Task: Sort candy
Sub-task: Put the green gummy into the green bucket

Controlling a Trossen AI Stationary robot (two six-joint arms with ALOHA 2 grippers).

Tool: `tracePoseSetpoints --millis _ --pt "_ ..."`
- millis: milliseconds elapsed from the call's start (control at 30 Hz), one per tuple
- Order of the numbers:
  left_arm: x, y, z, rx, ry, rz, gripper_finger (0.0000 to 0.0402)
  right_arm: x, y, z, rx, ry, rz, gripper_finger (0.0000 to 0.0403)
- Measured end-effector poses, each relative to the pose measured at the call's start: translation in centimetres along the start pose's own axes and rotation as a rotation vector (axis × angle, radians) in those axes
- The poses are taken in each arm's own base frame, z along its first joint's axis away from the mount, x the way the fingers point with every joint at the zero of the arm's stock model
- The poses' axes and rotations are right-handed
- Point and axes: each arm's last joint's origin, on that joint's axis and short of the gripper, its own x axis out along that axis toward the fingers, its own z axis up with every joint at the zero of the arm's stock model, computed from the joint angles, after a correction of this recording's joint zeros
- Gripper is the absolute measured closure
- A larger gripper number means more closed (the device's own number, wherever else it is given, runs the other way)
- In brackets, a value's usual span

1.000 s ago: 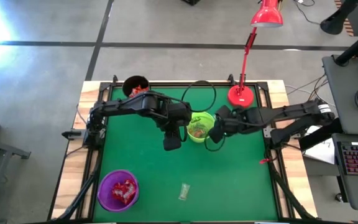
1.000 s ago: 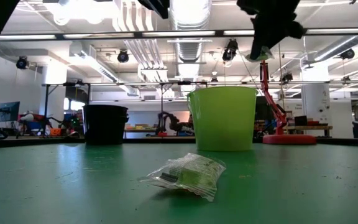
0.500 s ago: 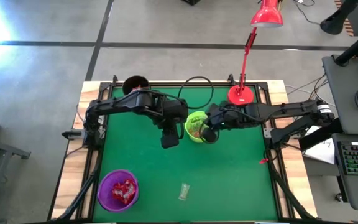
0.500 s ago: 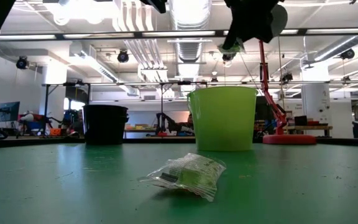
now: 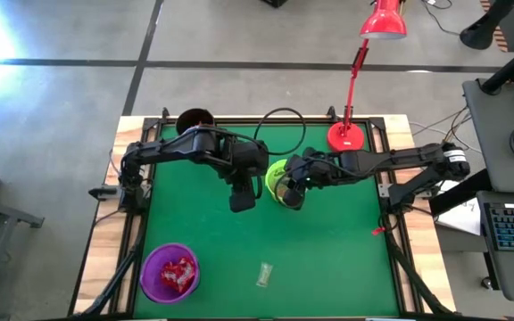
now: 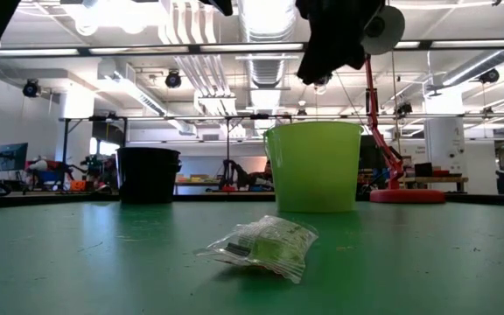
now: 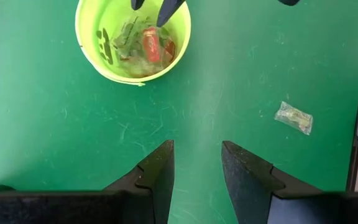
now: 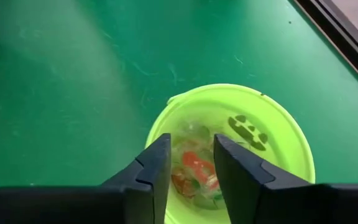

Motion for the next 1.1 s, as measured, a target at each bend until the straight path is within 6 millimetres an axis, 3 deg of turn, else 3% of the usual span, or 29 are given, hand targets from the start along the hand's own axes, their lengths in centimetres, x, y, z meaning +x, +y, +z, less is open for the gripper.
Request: tracePoseSetpoints --millis 167,467,700,933,1100 --pt "0.0 -0.1 0.0 0.002 0.0 -0.001 0.0285 -0.5 -0.2 0.2 0.004 0.001 -0.003 0.0276" --pt "0.0 -0.4 -0.1 -0.095 0.001 -0.005 0.0285 -5.7 -0.3 1.1 -0.039 0.089 -0.019 0.0282" --pt "0.1 -1.7 -0.4 -0.277 0.012 -0.019 0.0285 -8.0 -0.8 1.0 -0.067 0.188 -0.056 0.029" --pt "1.9 -4.0 -1.3 -0.363 0.081 0.006 0.0285 -9.6 -1.7 -0.1 -0.092 0.3 -0.106 0.0289" --pt "3.9 -5.4 -2.1 -0.463 0.114 0.066 0.0285 -11.2 -2.3 -0.4 -0.086 0.274 -0.094 0.0285"
